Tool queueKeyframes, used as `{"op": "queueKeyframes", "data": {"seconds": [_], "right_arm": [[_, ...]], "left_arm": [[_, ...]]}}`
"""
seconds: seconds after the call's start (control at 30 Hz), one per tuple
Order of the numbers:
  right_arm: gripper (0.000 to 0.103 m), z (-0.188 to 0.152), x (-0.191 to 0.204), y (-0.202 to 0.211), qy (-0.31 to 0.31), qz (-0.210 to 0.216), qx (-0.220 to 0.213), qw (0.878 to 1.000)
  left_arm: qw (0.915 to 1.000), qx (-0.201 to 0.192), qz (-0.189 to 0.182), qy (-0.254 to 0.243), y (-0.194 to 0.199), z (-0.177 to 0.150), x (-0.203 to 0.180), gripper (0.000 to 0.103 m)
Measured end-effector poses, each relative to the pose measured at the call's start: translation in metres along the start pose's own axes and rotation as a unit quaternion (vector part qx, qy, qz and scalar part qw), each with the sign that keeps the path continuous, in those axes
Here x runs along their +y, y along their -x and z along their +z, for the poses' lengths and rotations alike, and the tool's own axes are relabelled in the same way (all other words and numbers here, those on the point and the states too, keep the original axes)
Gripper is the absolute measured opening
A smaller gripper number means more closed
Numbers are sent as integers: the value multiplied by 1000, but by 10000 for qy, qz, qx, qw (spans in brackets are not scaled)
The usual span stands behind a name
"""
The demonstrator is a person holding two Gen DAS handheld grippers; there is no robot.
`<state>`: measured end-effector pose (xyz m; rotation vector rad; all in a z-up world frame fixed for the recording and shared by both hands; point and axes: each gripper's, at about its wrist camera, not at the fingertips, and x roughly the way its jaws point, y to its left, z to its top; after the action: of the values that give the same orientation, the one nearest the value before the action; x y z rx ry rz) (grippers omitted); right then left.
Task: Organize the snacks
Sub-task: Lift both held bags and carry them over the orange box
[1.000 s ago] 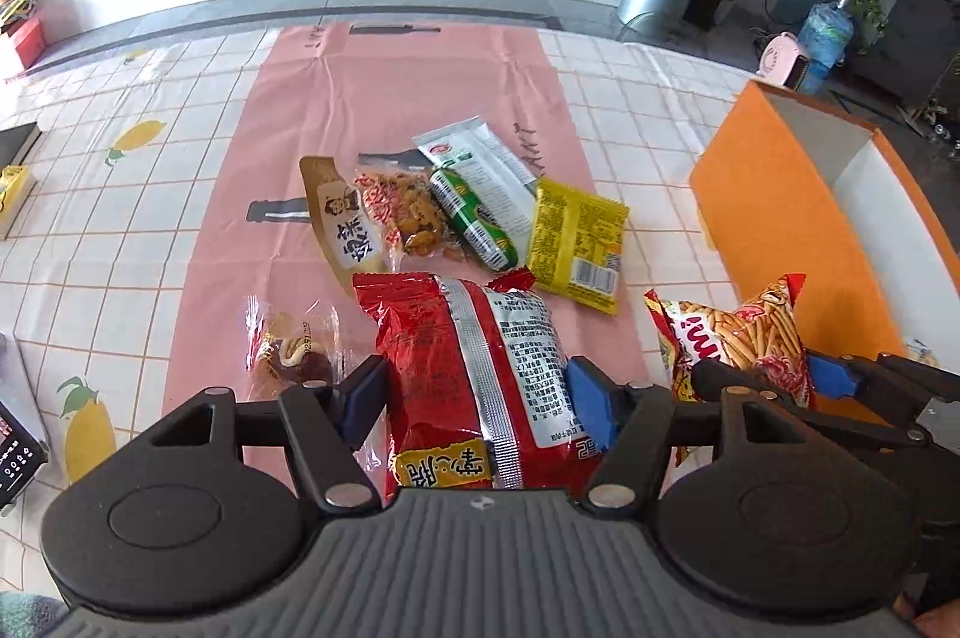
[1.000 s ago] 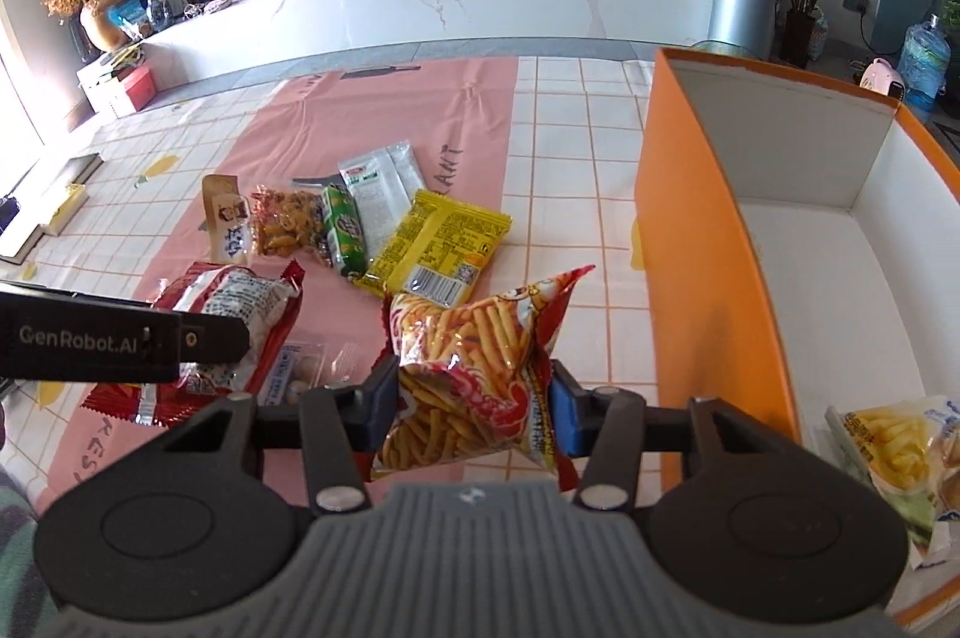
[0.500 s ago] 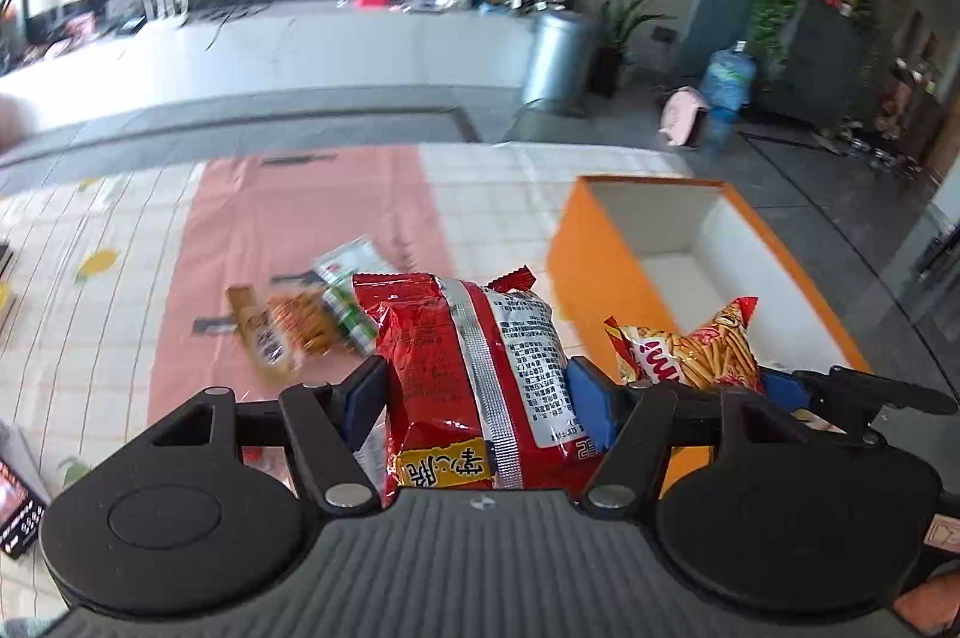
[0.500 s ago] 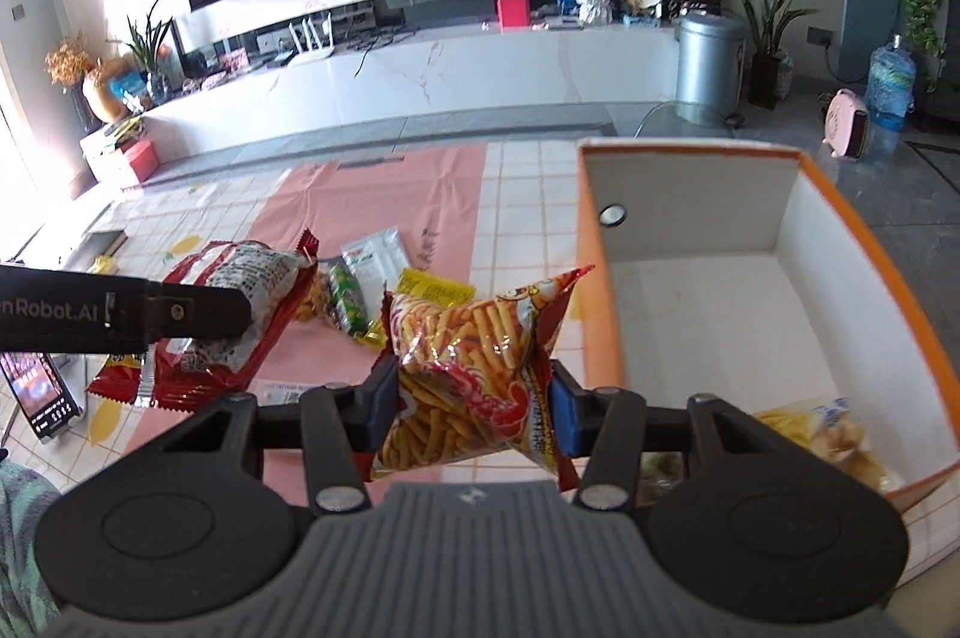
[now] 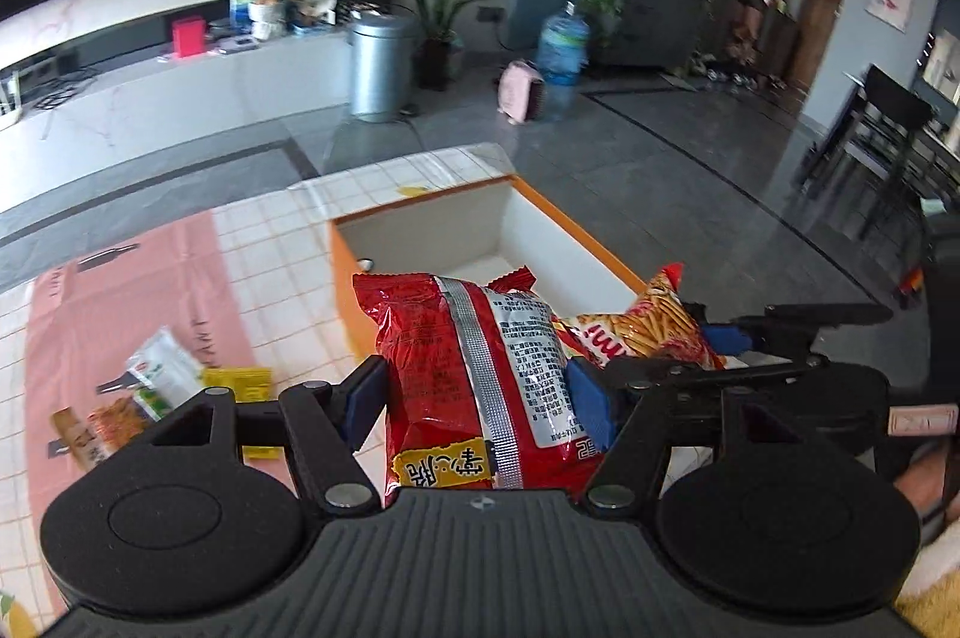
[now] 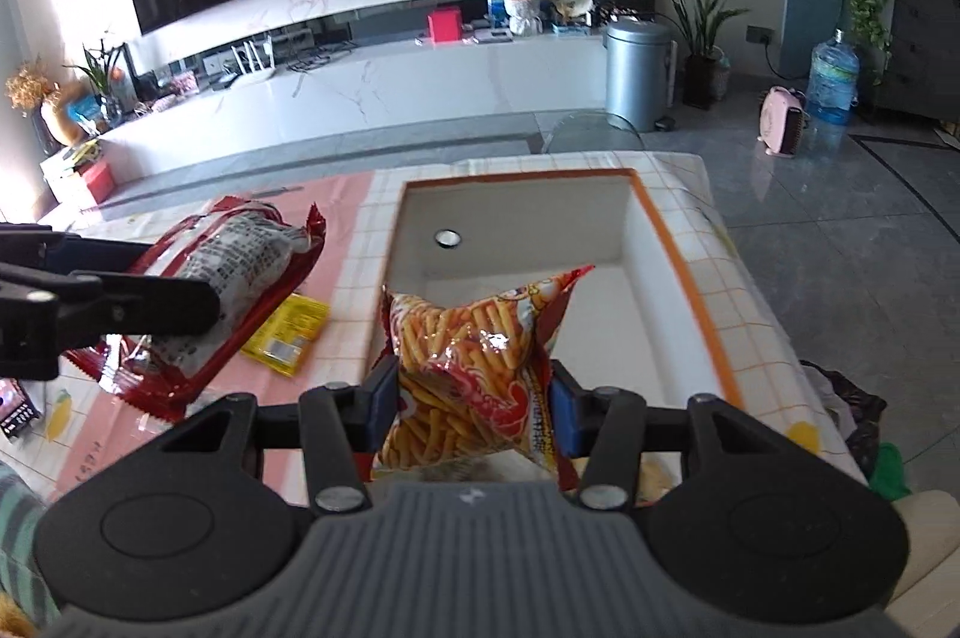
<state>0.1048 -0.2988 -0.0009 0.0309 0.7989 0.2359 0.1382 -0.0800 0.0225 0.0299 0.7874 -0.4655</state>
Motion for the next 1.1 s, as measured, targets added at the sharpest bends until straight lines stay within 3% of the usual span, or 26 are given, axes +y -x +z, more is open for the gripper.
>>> {"op": "queueKeyframes", "data": {"seconds": [0.13,0.27,0.53,0.63,0.8,1.1], "right_arm": [[48,6,-27,-21,-154,165,378,9990],[48,11,-39,-49,-28,231,733,9970],[48,20,-44,-102,503,464,1222,9901],[48,25,-41,-123,751,501,1380,9863],[48,25,-41,-150,947,590,1655,9799],[49,22,-30,-166,1632,494,2047,9639]], "left_arm": [[9983,374,-88,-430,-36,12,-11,75],[9914,661,-56,-1124,-67,16,-22,75],[9598,1332,-28,-2469,-124,18,-32,75],[9491,1609,46,-2706,-144,20,-26,75],[9388,1973,-79,-2822,-167,25,-22,75],[9168,2407,-203,-3179,-198,23,-25,75]]}}
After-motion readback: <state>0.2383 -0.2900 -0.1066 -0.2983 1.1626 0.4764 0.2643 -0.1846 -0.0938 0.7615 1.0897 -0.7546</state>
